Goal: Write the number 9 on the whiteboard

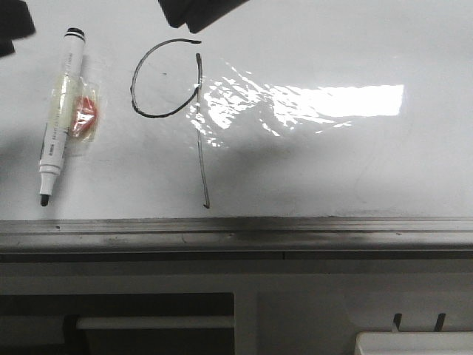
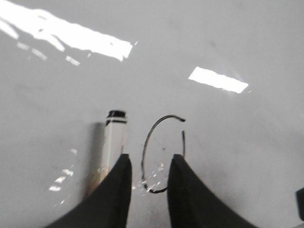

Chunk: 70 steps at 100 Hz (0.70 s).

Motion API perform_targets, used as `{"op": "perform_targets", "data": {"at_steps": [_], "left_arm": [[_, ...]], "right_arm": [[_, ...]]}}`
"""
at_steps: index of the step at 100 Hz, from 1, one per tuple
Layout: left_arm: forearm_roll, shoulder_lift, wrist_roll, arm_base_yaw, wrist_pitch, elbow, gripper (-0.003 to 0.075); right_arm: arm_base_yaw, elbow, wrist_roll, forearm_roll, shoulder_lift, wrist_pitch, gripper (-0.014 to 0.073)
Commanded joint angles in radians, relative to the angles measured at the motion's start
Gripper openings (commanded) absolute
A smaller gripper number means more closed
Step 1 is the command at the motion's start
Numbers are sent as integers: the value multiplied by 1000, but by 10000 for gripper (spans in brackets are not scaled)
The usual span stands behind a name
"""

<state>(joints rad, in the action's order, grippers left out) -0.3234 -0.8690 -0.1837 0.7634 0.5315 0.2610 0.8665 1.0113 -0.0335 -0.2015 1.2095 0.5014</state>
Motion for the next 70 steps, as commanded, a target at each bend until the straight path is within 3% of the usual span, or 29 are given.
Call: {"op": "perform_targets", "data": {"at_steps": [1, 14, 32, 52, 70], "left_arm": [[84, 87, 28, 4, 59, 8, -17], [94, 212, 42, 4, 3, -29, -20], [94, 393, 192, 4, -141, -95, -20], [94, 582, 196, 4, -289, -166, -20], [94, 697, 196, 4, -400, -186, -20]], "right_arm": [[2, -42, 14, 7, -69, -151, -69], [2, -232, 17, 12, -206, -352, -69], [2, -548, 20, 87, -463, -633, -69], [2, -823, 33, 127, -805, -673, -69], [2, -950, 33, 127, -1068, -666, -69]]}}
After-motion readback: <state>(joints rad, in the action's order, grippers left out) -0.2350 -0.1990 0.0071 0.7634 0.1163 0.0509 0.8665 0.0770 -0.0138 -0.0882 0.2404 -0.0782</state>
